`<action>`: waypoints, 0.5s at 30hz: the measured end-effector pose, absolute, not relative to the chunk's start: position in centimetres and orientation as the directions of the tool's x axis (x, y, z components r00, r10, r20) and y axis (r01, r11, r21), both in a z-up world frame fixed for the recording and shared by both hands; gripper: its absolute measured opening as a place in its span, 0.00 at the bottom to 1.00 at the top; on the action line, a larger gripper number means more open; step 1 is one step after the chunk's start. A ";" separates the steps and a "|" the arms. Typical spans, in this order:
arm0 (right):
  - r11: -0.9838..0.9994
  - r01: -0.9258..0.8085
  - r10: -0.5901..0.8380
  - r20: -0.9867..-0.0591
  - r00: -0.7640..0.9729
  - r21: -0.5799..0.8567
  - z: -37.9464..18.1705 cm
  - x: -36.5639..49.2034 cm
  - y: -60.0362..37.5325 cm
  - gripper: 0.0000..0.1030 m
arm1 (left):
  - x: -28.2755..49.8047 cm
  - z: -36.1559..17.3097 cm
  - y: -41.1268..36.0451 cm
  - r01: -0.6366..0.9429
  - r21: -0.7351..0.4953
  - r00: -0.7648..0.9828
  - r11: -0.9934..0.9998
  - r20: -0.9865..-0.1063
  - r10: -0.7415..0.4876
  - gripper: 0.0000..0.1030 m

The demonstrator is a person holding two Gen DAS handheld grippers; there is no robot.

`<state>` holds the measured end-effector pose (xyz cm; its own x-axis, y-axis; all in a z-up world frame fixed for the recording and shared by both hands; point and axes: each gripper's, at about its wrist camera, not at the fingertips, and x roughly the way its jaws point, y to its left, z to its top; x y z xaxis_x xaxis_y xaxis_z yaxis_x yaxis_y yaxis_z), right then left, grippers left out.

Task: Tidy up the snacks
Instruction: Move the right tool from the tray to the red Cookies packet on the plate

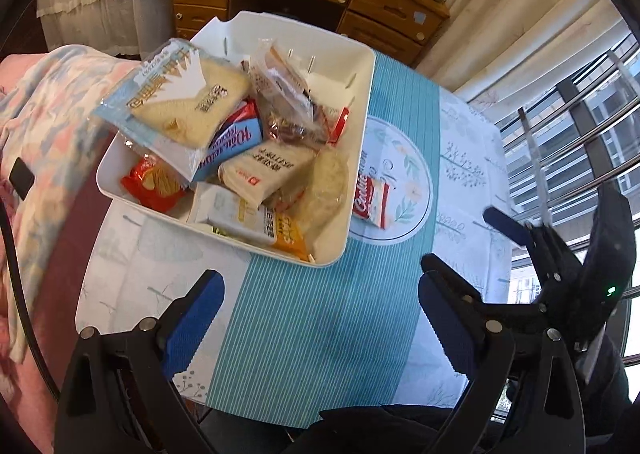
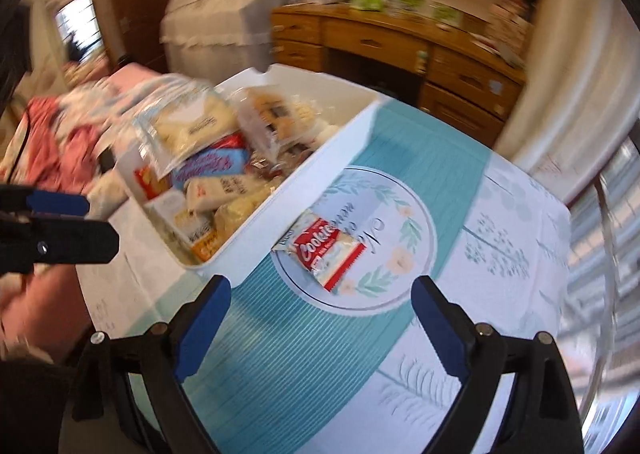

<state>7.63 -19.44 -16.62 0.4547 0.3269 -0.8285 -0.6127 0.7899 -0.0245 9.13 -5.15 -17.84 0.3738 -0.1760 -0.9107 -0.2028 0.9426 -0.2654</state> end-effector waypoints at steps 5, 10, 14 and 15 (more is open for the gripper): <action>0.710 -0.698 0.336 -0.826 0.453 -0.095 -19.1 8.8 -18.5 0.90 | 9.6 -18.6 -5.8 -0.196 -0.255 0.362 0.947 -0.916 -0.172 0.94; 0.639 -0.760 0.386 -0.804 0.452 -0.121 -21.6 10.2 -17.8 0.89 | 9.7 -18.9 -6.4 -0.178 -0.258 0.362 0.949 -0.915 -0.181 0.94; 0.601 -0.785 0.390 -0.802 0.452 -0.149 -23.7 11.2 -17.1 0.85 | 9.6 -19.6 -6.6 -0.187 -0.229 0.326 0.955 -0.932 -0.159 0.94; 0.592 -0.791 0.388 -0.806 0.447 -0.155 -24.3 11.7 -16.8 0.85 | 9.6 -19.8 -6.6 -0.194 -0.226 0.318 0.955 -0.935 -0.157 0.94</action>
<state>11.66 -16.83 -24.35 0.4475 0.3879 -0.8058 -0.7913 0.5915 -0.1547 9.59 -6.58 -19.76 0.3175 -0.1566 -0.9352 -0.1940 0.9547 -0.2257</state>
